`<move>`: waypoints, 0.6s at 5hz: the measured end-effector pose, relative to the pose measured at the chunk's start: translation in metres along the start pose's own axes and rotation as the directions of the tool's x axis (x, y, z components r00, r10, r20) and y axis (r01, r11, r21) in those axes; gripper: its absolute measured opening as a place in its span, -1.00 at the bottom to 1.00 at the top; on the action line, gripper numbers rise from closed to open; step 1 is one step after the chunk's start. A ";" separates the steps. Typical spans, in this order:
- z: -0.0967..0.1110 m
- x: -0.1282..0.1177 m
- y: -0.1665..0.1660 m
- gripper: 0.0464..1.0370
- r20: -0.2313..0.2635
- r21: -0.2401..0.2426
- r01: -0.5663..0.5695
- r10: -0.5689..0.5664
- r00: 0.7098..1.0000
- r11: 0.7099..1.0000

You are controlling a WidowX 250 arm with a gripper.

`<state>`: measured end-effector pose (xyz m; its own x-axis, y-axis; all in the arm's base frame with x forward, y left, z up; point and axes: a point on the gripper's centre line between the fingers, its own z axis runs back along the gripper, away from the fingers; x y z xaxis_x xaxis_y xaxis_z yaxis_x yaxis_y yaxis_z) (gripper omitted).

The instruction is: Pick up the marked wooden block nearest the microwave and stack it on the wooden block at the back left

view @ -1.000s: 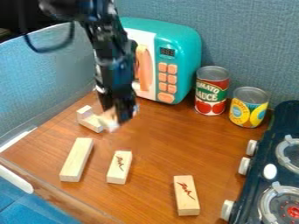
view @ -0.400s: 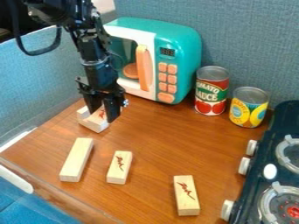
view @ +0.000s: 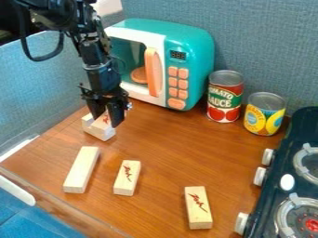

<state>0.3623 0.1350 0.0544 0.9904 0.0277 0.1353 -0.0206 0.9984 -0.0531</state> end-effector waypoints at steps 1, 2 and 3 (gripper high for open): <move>-0.005 0.003 0.008 0.06 -0.022 0.013 -0.007 0.007 1.000 1.000; -0.012 0.009 0.019 0.06 -0.052 0.052 -0.009 0.012 0.999 0.999; -0.013 0.009 0.025 0.06 -0.081 0.078 -0.010 0.016 0.997 0.997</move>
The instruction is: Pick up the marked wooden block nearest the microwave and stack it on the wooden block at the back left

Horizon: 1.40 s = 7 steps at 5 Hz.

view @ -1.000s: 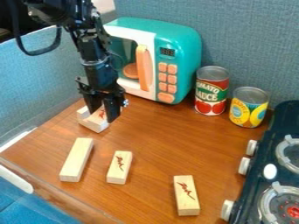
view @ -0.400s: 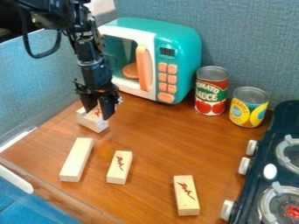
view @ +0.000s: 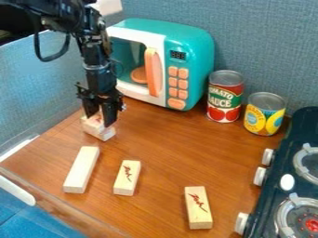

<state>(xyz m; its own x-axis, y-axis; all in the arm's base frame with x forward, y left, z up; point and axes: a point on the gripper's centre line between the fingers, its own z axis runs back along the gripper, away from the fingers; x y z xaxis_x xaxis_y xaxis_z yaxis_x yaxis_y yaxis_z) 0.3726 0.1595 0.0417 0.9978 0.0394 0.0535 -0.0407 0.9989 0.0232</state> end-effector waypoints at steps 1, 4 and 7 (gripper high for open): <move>-0.006 -0.003 0.002 0.06 -0.033 0.008 -0.001 0.001 0.999 1.000; -0.007 -0.004 0.000 0.93 -0.052 -0.005 -0.018 0.018 0.998 1.000; 0.070 -0.009 -0.037 0.93 0.103 0.016 0.024 -0.025 0.994 1.000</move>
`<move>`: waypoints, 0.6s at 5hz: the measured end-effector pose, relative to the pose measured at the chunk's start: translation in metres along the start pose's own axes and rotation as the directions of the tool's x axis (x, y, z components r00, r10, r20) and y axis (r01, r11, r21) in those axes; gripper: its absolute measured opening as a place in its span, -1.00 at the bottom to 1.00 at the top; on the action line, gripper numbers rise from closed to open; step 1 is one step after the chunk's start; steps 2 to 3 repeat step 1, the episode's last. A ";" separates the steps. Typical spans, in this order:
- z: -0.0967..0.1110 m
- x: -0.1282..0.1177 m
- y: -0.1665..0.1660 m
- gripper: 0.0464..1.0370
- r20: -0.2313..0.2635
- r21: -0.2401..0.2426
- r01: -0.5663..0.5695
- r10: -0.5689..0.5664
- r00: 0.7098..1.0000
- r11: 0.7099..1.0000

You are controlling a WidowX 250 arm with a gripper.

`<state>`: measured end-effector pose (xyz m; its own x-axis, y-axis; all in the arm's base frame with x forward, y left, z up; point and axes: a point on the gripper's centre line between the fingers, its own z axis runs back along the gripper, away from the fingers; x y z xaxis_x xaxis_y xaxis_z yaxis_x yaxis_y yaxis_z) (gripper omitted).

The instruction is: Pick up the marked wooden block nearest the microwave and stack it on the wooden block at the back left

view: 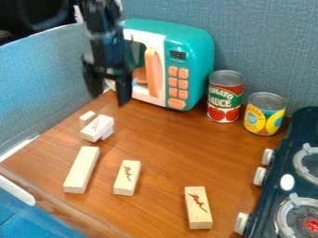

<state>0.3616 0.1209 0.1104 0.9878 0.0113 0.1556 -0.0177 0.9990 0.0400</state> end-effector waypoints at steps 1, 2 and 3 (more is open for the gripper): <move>0.012 -0.016 -0.010 0.93 -0.016 0.042 -0.005 0.006 1.000 0.999; 0.012 -0.016 -0.010 0.93 -0.016 0.042 -0.005 0.006 1.000 0.999; 0.012 -0.016 -0.010 0.93 -0.016 0.042 -0.005 0.006 1.000 0.999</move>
